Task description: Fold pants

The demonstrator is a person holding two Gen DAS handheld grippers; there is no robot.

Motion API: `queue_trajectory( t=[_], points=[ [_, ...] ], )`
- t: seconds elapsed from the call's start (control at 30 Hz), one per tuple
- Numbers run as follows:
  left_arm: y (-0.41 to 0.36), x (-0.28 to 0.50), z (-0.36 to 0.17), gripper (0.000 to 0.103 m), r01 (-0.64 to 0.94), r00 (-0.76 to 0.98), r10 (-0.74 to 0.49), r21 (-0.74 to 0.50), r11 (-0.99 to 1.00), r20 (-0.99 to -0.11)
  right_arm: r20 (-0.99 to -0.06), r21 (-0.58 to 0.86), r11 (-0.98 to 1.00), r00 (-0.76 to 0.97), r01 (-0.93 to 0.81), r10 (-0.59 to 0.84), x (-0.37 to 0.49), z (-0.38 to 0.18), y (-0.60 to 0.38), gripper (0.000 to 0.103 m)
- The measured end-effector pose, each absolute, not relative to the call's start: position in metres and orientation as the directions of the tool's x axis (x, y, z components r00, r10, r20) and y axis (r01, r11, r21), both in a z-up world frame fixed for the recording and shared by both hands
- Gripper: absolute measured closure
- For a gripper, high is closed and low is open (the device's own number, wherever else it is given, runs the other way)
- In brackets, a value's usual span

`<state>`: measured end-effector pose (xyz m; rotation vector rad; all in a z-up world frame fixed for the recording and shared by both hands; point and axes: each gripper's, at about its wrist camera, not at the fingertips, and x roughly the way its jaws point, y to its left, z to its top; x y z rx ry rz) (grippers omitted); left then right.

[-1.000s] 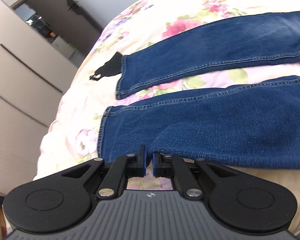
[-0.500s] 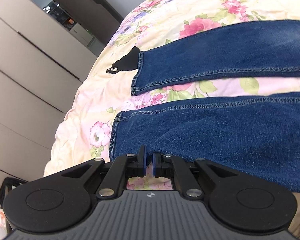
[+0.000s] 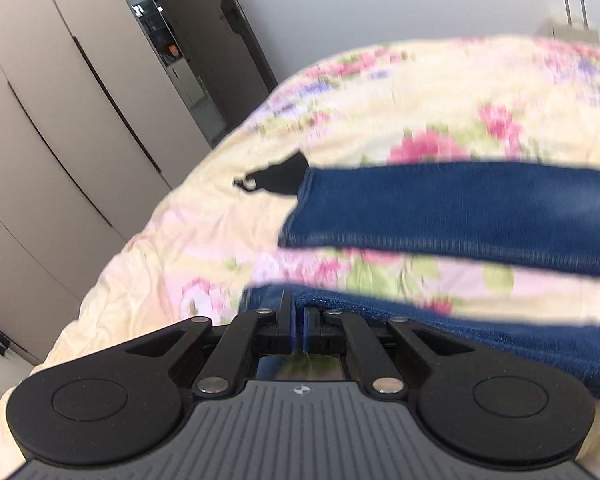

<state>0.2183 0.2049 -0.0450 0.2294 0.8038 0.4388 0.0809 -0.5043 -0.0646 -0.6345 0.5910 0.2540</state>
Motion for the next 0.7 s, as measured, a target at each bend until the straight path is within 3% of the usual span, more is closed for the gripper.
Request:
queue_trajectory(
  t=[0.17, 0.33, 0.7],
  points=[
    [0.219, 0.244, -0.002, 0.100, -0.336, 0.656, 0.433, 0.274, 0.901, -0.618, -0.522, -0.454, 0.848, 0.853, -0.273, -0.005, 0.118, -0.030, -0.501, 0.103],
    [0.214, 0.301, -0.003, 0.100, -0.303, 0.621, 0.445, 0.326, 0.895, -0.645, -0.525, -0.441, 0.880, 0.846, -0.179, -0.091, 0.183, -0.015, -0.492, 0.103],
    [0.189, 0.426, -0.070, 0.099, -0.192, 0.537, 0.488, 0.464, 0.865, -0.688, -0.626, -0.475, 0.874, 0.736, -0.098, -0.258, 0.370, -0.090, -0.481, 0.103]
  ],
)
